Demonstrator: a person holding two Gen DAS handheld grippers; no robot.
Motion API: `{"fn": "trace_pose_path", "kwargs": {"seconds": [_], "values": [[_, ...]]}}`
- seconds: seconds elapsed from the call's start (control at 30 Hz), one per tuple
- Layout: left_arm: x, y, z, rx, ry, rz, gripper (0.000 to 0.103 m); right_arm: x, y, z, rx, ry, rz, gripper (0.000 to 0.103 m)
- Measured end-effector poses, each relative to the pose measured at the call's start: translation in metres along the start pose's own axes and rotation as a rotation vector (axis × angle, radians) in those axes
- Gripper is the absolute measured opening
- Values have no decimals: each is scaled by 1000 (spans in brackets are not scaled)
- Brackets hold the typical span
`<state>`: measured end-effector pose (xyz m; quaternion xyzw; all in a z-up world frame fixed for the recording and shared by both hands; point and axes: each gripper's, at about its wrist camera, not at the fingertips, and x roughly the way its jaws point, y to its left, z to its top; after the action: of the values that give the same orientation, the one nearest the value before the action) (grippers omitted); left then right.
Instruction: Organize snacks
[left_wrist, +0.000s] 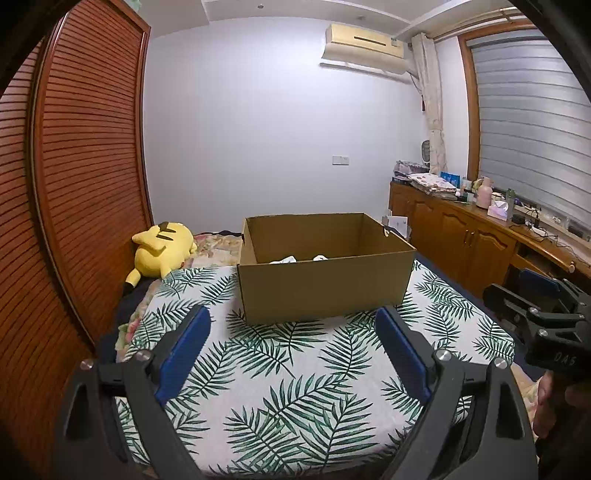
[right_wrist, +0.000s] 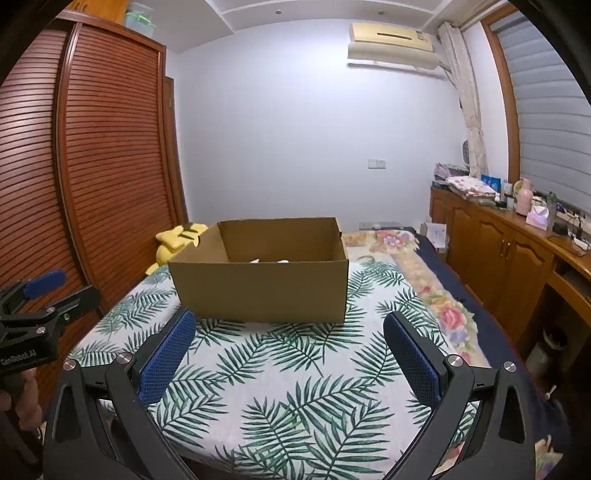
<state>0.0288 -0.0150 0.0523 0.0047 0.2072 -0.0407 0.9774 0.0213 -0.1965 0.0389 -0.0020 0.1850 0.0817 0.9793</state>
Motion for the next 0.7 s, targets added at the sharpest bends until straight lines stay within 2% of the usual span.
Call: {"fn": "trace_pose_path", "kwargs": {"seconds": [0.7], "values": [[-3,3,-5,-5,2,0,92,-4,-2,0,-16,5,-10,103]]}}
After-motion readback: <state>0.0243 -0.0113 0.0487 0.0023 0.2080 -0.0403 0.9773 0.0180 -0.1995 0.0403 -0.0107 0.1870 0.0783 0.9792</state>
